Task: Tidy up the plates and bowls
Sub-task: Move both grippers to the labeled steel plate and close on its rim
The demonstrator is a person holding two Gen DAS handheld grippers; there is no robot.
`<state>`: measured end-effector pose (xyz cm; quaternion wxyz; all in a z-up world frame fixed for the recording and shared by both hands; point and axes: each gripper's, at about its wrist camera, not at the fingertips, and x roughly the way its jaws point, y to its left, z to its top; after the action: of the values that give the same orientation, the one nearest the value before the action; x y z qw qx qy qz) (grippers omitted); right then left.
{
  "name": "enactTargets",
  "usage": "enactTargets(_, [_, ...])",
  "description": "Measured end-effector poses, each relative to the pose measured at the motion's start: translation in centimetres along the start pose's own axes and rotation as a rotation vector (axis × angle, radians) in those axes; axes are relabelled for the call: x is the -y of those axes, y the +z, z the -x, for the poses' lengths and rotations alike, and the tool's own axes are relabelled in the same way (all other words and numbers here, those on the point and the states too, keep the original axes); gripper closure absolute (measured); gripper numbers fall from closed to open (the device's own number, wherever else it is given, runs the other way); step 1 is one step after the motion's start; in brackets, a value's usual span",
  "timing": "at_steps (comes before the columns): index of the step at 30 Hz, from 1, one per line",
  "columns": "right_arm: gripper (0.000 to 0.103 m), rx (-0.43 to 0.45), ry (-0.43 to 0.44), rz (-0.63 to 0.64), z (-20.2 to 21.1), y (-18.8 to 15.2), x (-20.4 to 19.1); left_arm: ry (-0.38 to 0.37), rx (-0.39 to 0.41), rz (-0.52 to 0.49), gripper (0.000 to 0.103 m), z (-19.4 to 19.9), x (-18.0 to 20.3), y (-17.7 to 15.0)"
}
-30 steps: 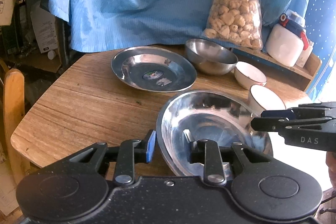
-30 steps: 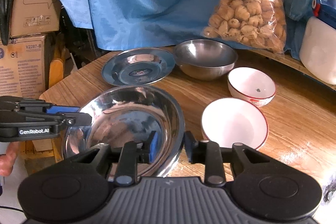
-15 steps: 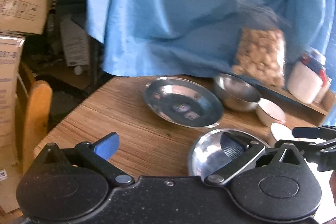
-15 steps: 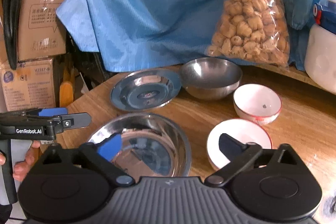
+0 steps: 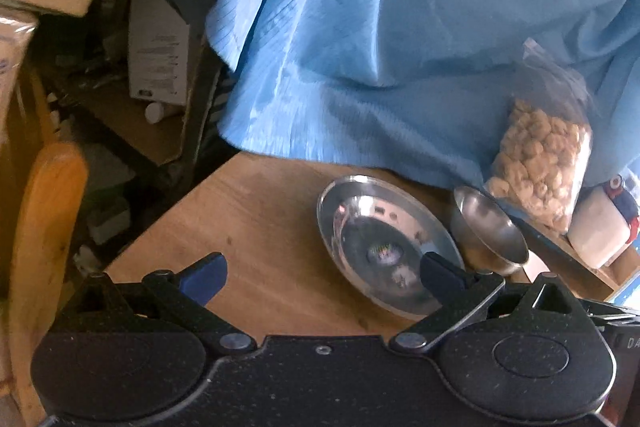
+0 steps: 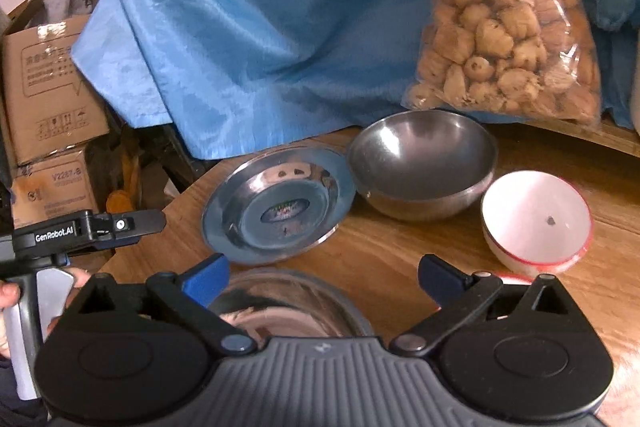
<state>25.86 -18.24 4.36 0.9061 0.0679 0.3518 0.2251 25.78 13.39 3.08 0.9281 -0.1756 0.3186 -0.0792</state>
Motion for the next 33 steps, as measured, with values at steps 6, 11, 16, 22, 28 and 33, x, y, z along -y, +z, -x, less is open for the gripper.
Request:
enactTargets(6, [0.0, -0.009, -0.004, -0.002, -2.5, 1.1, -0.6, 0.005, -0.011, -0.036, 0.001, -2.8, -0.7, 1.6])
enactTargets(11, [0.0, -0.032, -0.017, -0.019, -4.3, 1.5, -0.6, 0.064, -0.041, -0.116, 0.001, -5.0, 0.2, 2.9])
enactTargets(16, [0.0, -0.031, -0.009, -0.014, -4.7, 1.7, -0.7, 0.078, -0.065, -0.204, 0.001, -6.6, 1.7, 3.2])
enactTargets(22, [0.005, -0.043, 0.018, -0.023, -5.5, 2.1, -0.7, 0.085, -0.091, -0.302, 0.001, -7.6, 2.8, 2.9])
enactTargets(28, [0.024, -0.065, 0.015, -0.007, -6.2, 2.3, -1.3, 0.087, -0.101, -0.288, 0.001, -8.4, 2.7, 3.1])
enactTargets(33, [0.042, -0.078, 0.012, -0.001, -6.6, 2.3, -1.4, 0.032, -0.079, -0.239, 0.005, -8.2, 2.5, 3.6])
